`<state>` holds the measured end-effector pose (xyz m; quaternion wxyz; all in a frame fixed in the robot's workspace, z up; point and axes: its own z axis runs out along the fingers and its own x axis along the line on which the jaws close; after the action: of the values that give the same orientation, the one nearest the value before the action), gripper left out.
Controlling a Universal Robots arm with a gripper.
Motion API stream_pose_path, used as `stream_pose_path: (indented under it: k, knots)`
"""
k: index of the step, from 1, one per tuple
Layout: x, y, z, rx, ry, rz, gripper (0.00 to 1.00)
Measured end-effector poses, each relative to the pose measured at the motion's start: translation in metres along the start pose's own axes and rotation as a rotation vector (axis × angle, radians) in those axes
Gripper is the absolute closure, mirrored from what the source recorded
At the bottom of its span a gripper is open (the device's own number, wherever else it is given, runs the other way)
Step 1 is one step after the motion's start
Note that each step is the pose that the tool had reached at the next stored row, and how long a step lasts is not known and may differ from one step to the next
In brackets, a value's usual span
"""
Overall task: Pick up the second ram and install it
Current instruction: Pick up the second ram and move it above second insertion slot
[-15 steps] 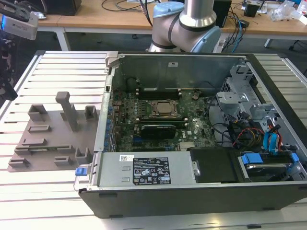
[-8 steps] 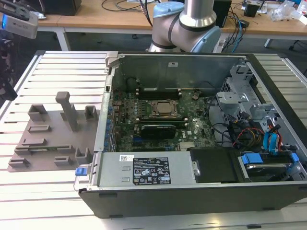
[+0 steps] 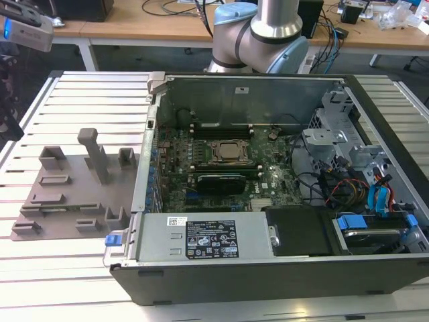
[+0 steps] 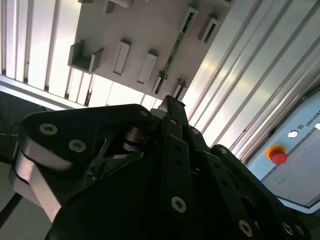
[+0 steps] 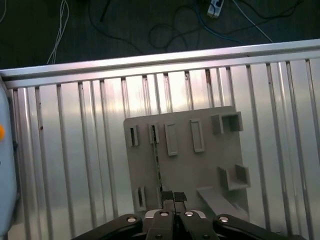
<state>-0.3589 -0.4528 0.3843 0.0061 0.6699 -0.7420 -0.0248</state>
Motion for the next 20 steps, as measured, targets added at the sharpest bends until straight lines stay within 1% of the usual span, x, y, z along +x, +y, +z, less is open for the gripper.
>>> stream_pose_path:
  k: [6, 10, 11, 12, 13, 14, 15, 18, 20]
  knots:
    - [0.0, 0.0, 0.0, -0.0011, 0.0019, -0.041, 0.9]
    - [0.0, 0.0, 0.0, -0.001, 0.002, -0.043, 0.9]
    - [0.0, 0.0, 0.0, -0.0011, 0.002, -0.043, 0.84]
    - [0.0, 0.0, 0.0, -0.0011, 0.002, -0.043, 0.71]
    - [0.0, 0.0, 0.0, -0.0011, 0.002, -0.043, 0.71]
    - [0.0, 0.0, 0.0, -0.0011, 0.002, -0.044, 0.64]
    - [0.0, 0.0, 0.0003, -0.001, 0.0019, -0.044, 0.64]
    - [0.0, -0.0005, 0.0058, -0.0011, 0.002, -0.043, 0.64]
    - [0.0002, -0.0016, 0.0123, -0.0012, 0.0019, -0.044, 0.64]
